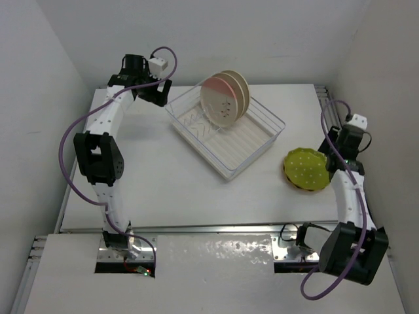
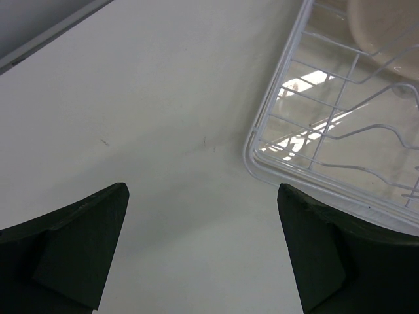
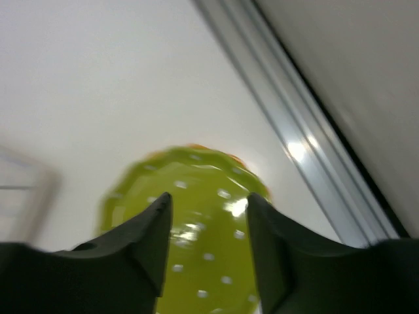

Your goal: Unload the plates from the dish rack

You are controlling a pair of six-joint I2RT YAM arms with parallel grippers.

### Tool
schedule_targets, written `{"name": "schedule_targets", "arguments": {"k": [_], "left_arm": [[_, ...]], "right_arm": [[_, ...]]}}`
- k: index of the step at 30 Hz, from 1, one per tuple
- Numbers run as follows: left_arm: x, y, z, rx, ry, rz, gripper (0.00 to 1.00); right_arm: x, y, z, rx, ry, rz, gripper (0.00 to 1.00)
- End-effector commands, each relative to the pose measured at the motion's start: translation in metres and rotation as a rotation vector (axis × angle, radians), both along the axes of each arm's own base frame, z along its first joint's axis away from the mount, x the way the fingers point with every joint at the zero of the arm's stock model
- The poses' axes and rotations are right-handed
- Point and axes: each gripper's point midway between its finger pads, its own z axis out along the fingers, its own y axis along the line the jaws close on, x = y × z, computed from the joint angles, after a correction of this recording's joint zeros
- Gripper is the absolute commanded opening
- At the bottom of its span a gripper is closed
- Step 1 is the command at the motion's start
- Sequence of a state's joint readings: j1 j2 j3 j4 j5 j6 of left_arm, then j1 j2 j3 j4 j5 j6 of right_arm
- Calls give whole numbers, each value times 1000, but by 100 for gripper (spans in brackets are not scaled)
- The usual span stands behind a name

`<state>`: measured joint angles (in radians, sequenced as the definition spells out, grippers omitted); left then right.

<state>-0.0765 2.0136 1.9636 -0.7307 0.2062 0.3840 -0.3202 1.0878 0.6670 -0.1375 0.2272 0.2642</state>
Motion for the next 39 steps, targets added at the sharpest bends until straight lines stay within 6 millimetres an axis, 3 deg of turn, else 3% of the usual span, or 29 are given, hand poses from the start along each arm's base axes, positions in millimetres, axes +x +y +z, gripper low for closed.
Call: {"name": "schedule_targets", "arguments": {"k": [1,2,3,4,5,6,7,8,9,10,11,13,14,15,16,17,18,22,31,34,35,38,39], "left_arm": [[1,6,53,-6,-123,11,95],[1,5,55,-9,-129,7,95],[0,4,56,-13,-130,5,95],[-2,4,61,-17,-139,1,95],[-3,3,62,-22,-138,-3,95],[-5,2,65,-25,-143,-6,95],[-7,2,67,-26,-147,-7,95],[-9,1,68,-32,-148,-9,95],[-11,1,65,-33,-138,-9,95],[-14,1,69,-36,-143,-9,95],[-16,0,69,-37,-141,-8,95],[-21,2,68,-34,-133,0,95],[-23,2,67,-34,-129,4,95],[-26,4,65,-29,-124,9,95],[-28,4,64,-28,-120,12,95],[-30,7,63,-17,-119,19,95],[-34,8,60,-10,-113,21,95],[-40,15,54,25,-102,39,95],[-41,14,53,19,-99,34,95],[-40,15,51,25,-96,39,95],[-40,16,52,26,-98,40,95],[-40,16,53,33,-101,38,95],[-40,16,53,34,-101,37,95]], "right_arm": [[43,50,56,103,-130,328,44],[51,65,66,129,-153,405,37],[62,80,89,132,-191,485,30],[72,114,87,114,-154,627,30],[79,130,91,69,-130,702,30],[87,148,108,10,-119,766,39],[96,187,96,-31,-66,879,46],[106,200,103,-40,-89,902,52],[119,218,123,-15,-149,936,56],[129,241,115,53,-153,970,56],[144,257,136,50,-240,1003,56],[157,287,139,43,-272,1072,53],[170,300,123,47,-248,1098,51],[177,316,136,46,-279,1137,49],[183,324,132,57,-274,1152,49],[194,333,115,73,-248,1164,48],[199,342,120,74,-266,1185,47],[214,359,105,59,-266,1201,43],[247,361,74,48,-257,1099,46],[246,372,62,32,-237,1128,33],[245,374,61,19,-234,1140,21],[240,380,73,18,-267,1163,1],[239,380,79,15,-285,1169,0]]}}
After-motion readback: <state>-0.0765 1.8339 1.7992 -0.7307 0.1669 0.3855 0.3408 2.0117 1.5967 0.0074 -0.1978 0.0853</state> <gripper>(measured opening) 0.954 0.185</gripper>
